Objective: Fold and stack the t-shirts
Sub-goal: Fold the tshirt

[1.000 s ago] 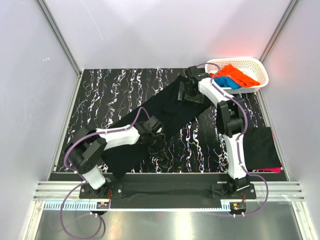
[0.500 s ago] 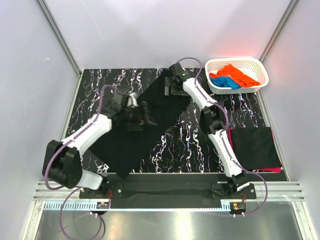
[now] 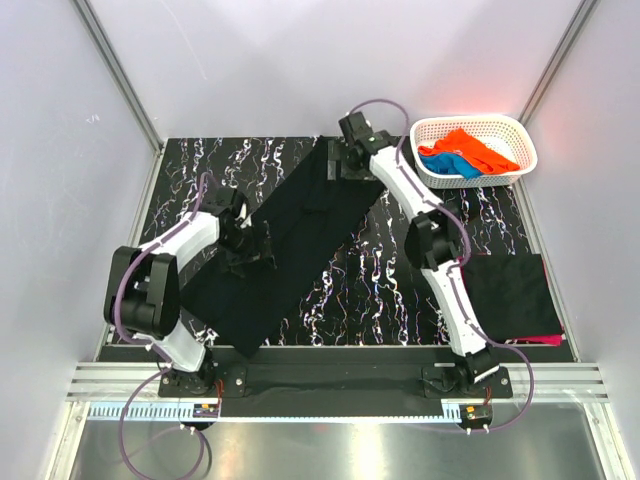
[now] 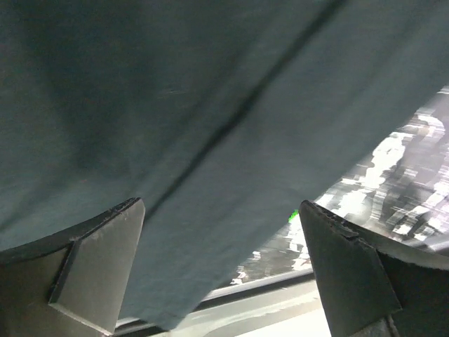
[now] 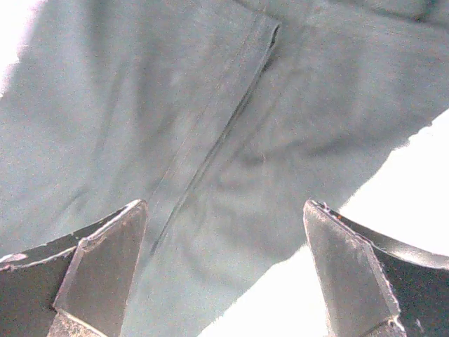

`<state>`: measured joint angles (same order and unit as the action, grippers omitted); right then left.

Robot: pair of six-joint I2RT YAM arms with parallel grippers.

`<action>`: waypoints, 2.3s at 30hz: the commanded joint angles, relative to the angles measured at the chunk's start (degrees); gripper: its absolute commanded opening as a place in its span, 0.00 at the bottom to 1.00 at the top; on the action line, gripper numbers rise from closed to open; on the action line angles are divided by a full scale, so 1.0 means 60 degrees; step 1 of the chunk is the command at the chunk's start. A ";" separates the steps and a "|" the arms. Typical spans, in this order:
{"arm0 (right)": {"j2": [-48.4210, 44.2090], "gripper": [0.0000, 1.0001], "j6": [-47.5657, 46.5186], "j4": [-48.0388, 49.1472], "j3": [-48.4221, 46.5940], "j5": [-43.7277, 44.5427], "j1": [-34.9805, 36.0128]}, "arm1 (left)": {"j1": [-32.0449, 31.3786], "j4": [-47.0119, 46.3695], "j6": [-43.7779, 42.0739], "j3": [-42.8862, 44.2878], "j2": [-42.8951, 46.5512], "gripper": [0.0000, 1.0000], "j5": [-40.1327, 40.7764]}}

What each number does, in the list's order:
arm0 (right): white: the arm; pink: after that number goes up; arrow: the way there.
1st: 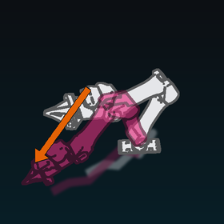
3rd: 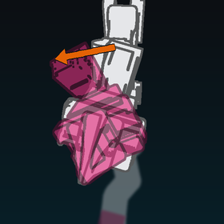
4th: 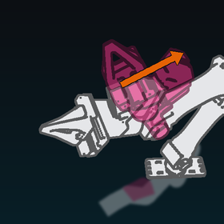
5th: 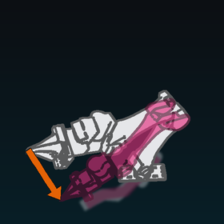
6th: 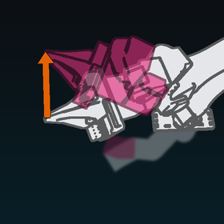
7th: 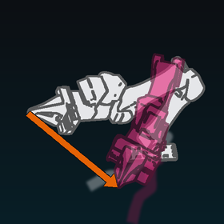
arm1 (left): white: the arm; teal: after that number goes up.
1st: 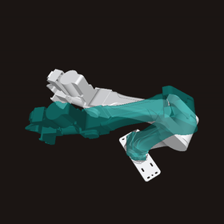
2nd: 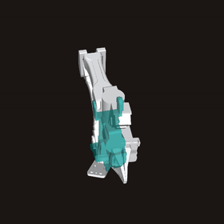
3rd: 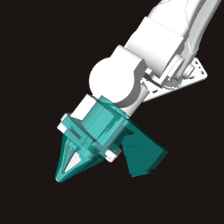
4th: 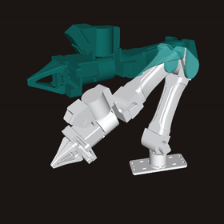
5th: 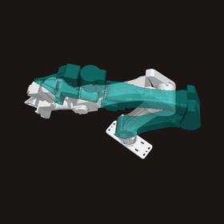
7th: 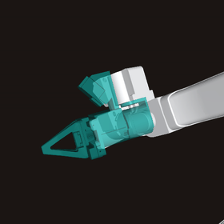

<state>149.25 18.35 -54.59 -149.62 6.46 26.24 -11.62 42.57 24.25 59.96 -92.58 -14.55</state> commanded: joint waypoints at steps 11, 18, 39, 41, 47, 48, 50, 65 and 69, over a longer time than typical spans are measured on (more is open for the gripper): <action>-0.4660 1.00 -0.0495 0.0163 0.2715 0.0286 -0.0067 | -0.1386 -0.0043 0.1241 -0.0805 -0.1125 0.99 -0.0692; -0.4282 1.00 -0.0333 0.0162 0.2819 -0.0123 -0.0067 | -0.3247 -0.2228 0.3938 -0.2009 -0.0277 0.99 -0.2423; -0.0473 1.00 -0.0525 -0.0086 0.1339 -0.0842 0.0504 | -0.5139 -0.1514 0.4777 -0.1322 0.5114 0.99 0.3282; -0.0179 1.00 -0.0364 -0.0087 0.1091 -0.0740 0.0563 | -0.4760 -0.1469 0.4572 -0.1512 0.5554 0.99 0.3595; 0.0948 0.99 -0.0479 -0.0101 0.0169 -0.0475 0.0563 | -0.2959 -0.2491 0.4091 -0.2756 0.6917 0.99 0.2780; 0.1356 1.00 -0.0596 -0.0116 -0.0109 -0.0548 0.0563 | -0.2782 -0.2727 0.3900 -0.2932 0.6991 0.99 0.2051; 0.1754 1.00 -0.0904 -0.0102 -0.1031 -0.0578 0.0549 | -0.2576 -0.2949 0.3460 -0.3080 0.6788 0.98 0.1504; -0.0302 1.00 -0.1696 0.2521 -0.1258 -0.0505 0.0402 | -0.4172 -0.3329 0.4000 -0.3315 0.4019 0.89 0.0403; -0.2035 1.00 -0.1155 0.1485 0.0120 -0.0373 0.0373 | -0.4333 -0.3476 0.4249 -0.3256 0.3303 0.89 0.0301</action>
<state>151.37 9.52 -44.45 -150.93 3.64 28.58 -36.86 24.91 48.07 38.98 -70.48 -11.20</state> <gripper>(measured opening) 0.994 0.889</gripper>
